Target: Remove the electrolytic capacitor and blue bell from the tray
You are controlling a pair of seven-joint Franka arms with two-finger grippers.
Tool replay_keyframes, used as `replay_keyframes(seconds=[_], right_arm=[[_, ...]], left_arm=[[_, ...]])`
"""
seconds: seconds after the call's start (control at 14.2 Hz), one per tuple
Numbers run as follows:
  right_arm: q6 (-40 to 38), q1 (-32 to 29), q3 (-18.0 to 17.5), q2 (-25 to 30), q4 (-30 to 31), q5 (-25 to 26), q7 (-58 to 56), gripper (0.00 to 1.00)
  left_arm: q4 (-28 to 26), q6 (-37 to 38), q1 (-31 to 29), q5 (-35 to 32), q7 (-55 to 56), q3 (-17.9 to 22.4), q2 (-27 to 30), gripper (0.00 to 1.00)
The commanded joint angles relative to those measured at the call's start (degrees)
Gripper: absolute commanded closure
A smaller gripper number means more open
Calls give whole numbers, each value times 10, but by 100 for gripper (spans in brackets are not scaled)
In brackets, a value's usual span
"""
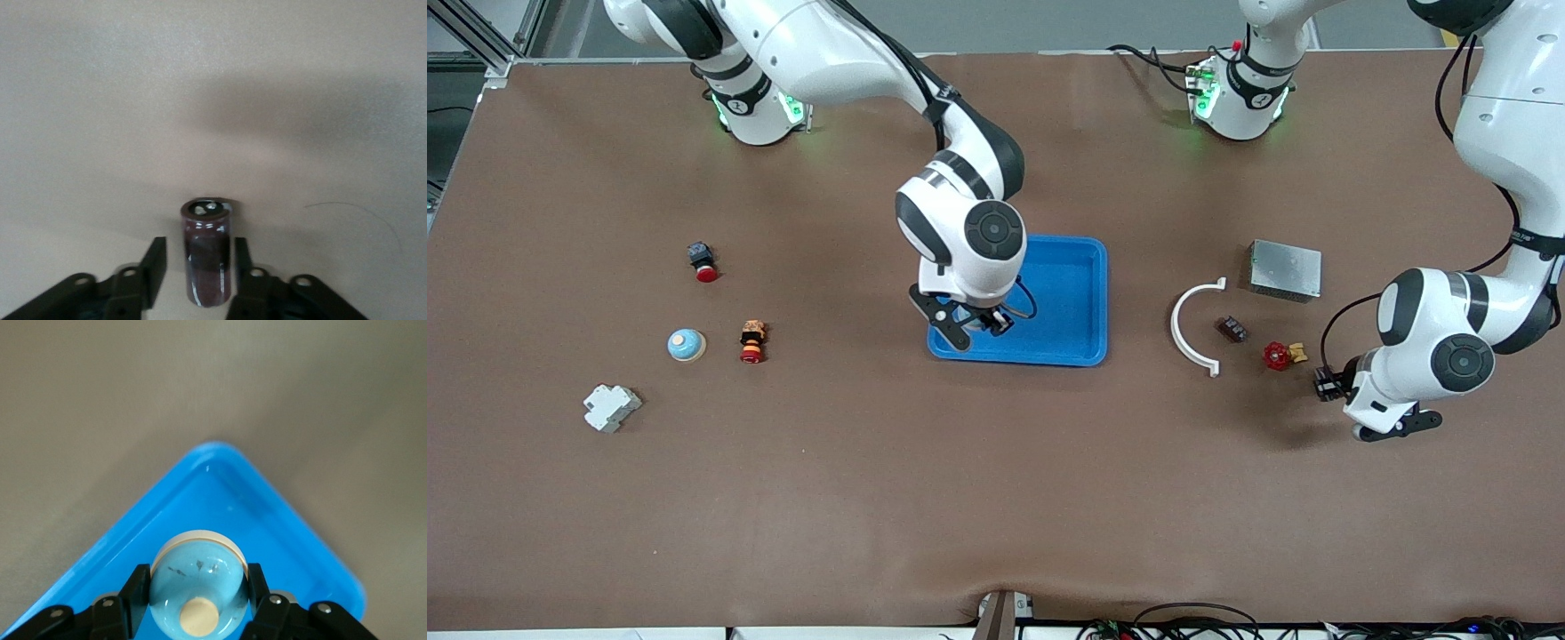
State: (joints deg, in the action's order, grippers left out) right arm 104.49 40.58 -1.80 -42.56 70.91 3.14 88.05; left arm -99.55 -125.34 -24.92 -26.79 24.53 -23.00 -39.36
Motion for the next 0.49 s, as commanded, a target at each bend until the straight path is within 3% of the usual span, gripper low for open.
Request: replay_keyframes(seconds=[0.0,0.28,0.42], right_arm=[[-51,-66,-4,43,11,-4,-124,100],[-51,-187,-3,85,55,-2,-350,100],[-12,-232,-2,85,80,0,-424,100]], left_arm=[[-2,1,-5,-12,7,-4,9,0],[0,53,-4,-3,2,-13,64,0],[5,85,-6,23,3,-26,97,0]])
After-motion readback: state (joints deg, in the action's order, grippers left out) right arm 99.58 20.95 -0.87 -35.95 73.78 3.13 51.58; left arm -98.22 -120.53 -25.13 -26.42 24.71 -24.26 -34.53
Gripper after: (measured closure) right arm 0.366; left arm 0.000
